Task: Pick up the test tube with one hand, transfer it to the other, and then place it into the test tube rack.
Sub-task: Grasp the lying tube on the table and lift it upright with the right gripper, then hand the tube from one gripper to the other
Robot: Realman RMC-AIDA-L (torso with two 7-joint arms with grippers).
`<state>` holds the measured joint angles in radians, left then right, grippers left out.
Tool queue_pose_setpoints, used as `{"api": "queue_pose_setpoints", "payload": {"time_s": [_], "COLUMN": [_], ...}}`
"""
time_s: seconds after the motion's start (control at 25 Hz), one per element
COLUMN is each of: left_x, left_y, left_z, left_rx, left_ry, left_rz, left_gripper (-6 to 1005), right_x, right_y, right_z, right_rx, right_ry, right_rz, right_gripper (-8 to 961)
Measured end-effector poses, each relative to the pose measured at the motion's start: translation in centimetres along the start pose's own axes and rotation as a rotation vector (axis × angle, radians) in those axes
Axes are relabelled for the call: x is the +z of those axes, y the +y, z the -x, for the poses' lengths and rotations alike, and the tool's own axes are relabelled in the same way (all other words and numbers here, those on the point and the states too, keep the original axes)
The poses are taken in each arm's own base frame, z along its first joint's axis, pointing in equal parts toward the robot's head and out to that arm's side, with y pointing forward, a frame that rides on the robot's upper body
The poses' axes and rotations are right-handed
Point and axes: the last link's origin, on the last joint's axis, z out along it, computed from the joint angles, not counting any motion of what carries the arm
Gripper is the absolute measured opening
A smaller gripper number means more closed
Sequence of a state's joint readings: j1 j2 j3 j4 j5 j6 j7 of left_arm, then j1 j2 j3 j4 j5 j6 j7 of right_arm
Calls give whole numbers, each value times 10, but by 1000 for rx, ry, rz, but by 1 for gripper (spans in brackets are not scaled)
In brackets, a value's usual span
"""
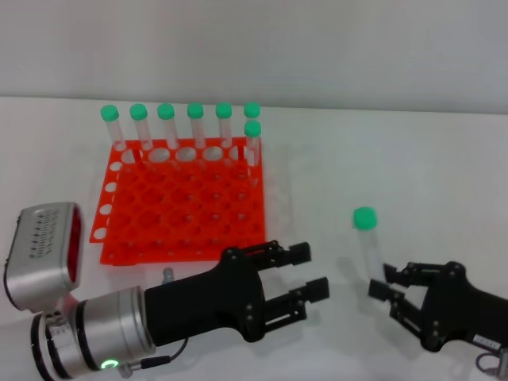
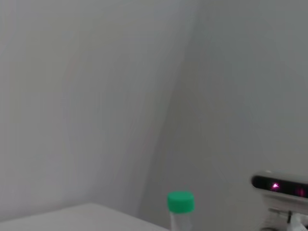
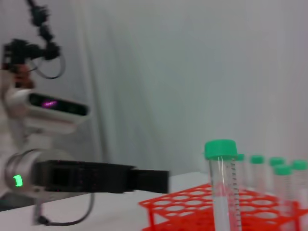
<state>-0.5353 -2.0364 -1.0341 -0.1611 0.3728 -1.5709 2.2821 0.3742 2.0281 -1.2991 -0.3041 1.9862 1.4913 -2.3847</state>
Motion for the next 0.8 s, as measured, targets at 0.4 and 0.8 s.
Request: {"api": "queue_pose_setpoints", "payload": {"time_s": [0.4, 0.8], "left_x": [8, 32], "left_y": [1, 0], "left_z": [0, -1], "left_rx": [1, 28], "left_ry": [11, -10], "left_rz": [-1, 13], "left_gripper": [534, 494], "right_x": [6, 8], "right_y": [14, 18], "right_z": [-1, -1], "right_rx": [-36, -43], "right_ry": [-5, 3], "right_rz": [85, 112], "right_gripper": [190, 191]}}
